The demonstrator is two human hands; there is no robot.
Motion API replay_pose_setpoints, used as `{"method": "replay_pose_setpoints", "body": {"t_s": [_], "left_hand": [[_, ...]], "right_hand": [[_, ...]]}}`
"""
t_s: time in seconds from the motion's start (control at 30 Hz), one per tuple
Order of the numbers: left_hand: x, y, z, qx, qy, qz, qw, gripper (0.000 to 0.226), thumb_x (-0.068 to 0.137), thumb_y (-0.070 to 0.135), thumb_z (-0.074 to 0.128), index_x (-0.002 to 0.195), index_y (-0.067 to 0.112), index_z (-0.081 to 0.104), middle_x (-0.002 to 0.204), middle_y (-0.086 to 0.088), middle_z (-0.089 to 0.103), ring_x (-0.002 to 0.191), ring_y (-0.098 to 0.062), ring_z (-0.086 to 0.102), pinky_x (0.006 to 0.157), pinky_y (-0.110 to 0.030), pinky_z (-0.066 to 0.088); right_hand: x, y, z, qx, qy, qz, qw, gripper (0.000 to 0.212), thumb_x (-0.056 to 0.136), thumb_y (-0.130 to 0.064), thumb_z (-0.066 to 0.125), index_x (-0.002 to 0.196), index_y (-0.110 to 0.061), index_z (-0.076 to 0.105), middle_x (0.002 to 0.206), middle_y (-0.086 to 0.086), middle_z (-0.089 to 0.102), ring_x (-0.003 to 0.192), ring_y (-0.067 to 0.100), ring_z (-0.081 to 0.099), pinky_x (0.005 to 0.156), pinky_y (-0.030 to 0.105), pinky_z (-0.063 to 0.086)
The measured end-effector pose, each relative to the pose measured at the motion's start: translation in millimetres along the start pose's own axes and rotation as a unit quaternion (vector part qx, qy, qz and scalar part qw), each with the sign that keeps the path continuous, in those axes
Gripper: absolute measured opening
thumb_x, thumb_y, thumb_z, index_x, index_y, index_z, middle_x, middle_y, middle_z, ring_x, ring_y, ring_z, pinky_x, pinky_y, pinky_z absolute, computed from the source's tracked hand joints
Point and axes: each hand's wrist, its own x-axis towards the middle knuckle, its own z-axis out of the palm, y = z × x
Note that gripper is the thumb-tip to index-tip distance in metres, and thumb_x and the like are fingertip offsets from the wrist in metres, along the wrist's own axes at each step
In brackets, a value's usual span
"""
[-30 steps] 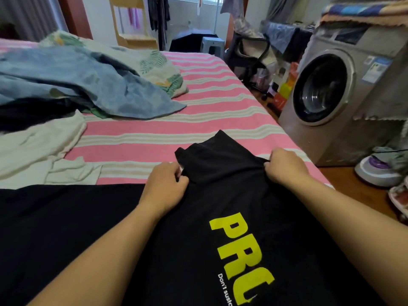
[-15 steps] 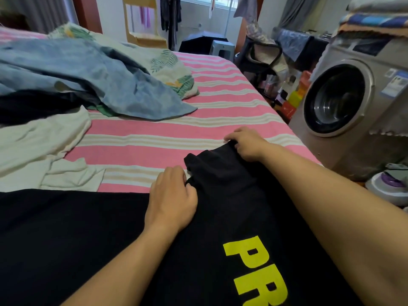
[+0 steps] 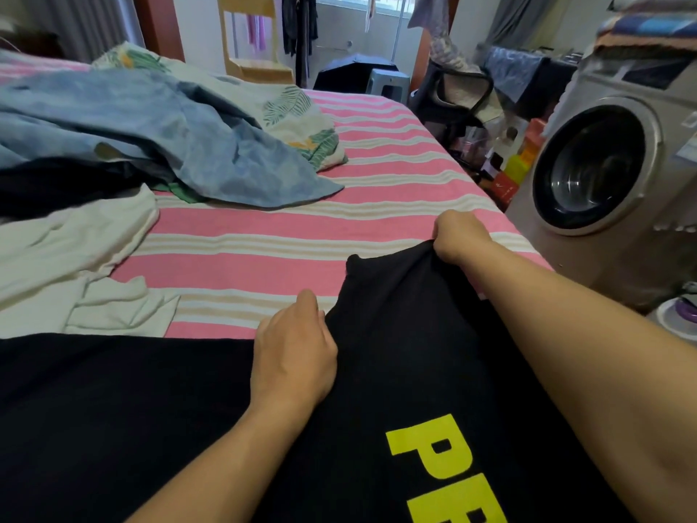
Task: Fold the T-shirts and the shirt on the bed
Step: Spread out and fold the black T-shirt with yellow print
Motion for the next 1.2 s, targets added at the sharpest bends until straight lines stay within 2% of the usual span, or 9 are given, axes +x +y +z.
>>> {"method": "replay_pose_setpoints", "body": {"t_s": [0.17,0.27,0.33,0.47,0.6,0.83,0.97,1.13,1.2], "left_hand": [[4,2,-3,0.015,-0.018,0.017,1.000,0.022,0.106,0.031,0.033,0.090,0.025,0.047,0.074,0.012,0.052,0.066,-0.009,0.046,0.072,-0.033,0.035],[6,5,-7,0.006,-0.040,0.030,0.999,0.019,0.104,0.041,0.038,0.100,0.029,0.053,0.091,0.014,0.055,0.075,-0.009,0.051,0.078,-0.034,0.040],[5,6,-8,-0.006,-0.044,0.048,0.998,0.014,0.101,0.044,0.046,0.100,0.031,0.050,0.098,0.014,0.050,0.079,-0.010,0.049,0.079,-0.033,0.038],[2,4,-8,0.012,-0.058,0.082,0.995,0.011,0.098,0.040,0.050,0.093,0.031,0.047,0.094,0.014,0.045,0.079,-0.011,0.048,0.079,-0.034,0.037],[5,6,-6,0.017,-0.051,0.051,0.997,0.016,0.098,0.038,0.053,0.087,0.026,0.049,0.087,0.013,0.048,0.080,-0.012,0.049,0.077,-0.033,0.040],[18,9,1,0.079,-0.090,0.023,0.993,0.025,0.102,0.040,0.051,0.092,0.018,0.056,0.091,0.005,0.055,0.083,-0.018,0.054,0.080,-0.039,0.047],[20,17,1,0.151,-0.133,0.054,0.978,0.023,0.108,0.036,0.040,0.105,0.016,0.050,0.098,0.002,0.043,0.091,-0.020,0.044,0.078,-0.038,0.036],[28,9,-12,0.053,-0.086,0.050,0.994,0.021,0.100,0.014,0.043,0.079,0.012,0.038,0.087,-0.003,0.045,0.068,-0.021,0.042,0.056,-0.033,0.028],[40,5,-20,0.050,-0.092,0.064,0.992,0.024,0.098,0.022,0.046,0.076,0.013,0.044,0.080,-0.002,0.047,0.068,-0.024,0.047,0.054,-0.035,0.030]], "right_hand": [[-7,14,-2,0.144,-0.058,-0.033,0.987,0.015,0.088,-0.008,0.055,0.092,-0.016,0.067,0.098,0.005,0.067,0.096,0.027,0.061,0.077,0.032,0.047],[-18,25,32,0.192,0.014,-0.042,0.980,0.006,0.094,-0.017,0.059,0.097,-0.017,0.065,0.109,0.008,0.062,0.106,0.030,0.057,0.088,0.036,0.046],[-23,25,50,0.184,0.056,-0.043,0.980,0.015,0.098,-0.019,0.056,0.111,-0.016,0.064,0.120,0.011,0.056,0.115,0.034,0.050,0.099,0.039,0.039],[-24,23,53,0.196,0.117,-0.051,0.972,0.006,0.099,-0.016,0.055,0.098,-0.012,0.059,0.107,0.011,0.055,0.105,0.034,0.050,0.085,0.038,0.039],[-24,27,53,0.259,0.147,0.024,0.954,0.012,0.101,-0.015,0.049,0.089,-0.013,0.049,0.092,0.006,0.054,0.086,0.030,0.050,0.070,0.035,0.033],[-23,26,54,0.217,0.146,0.011,0.965,0.010,0.100,-0.019,0.052,0.090,-0.018,0.052,0.099,0.001,0.053,0.095,0.024,0.048,0.075,0.035,0.036],[-24,25,54,0.215,0.148,0.008,0.965,0.010,0.100,-0.018,0.052,0.090,-0.016,0.054,0.102,0.005,0.056,0.099,0.028,0.052,0.075,0.035,0.036],[-25,26,58,0.203,0.160,0.008,0.966,0.013,0.100,-0.016,0.050,0.087,-0.016,0.051,0.097,0.001,0.051,0.100,0.029,0.051,0.073,0.035,0.034],[-25,26,58,0.200,0.159,0.007,0.967,0.012,0.100,-0.017,0.050,0.088,-0.016,0.052,0.101,0.004,0.055,0.101,0.029,0.051,0.072,0.035,0.034]]}}
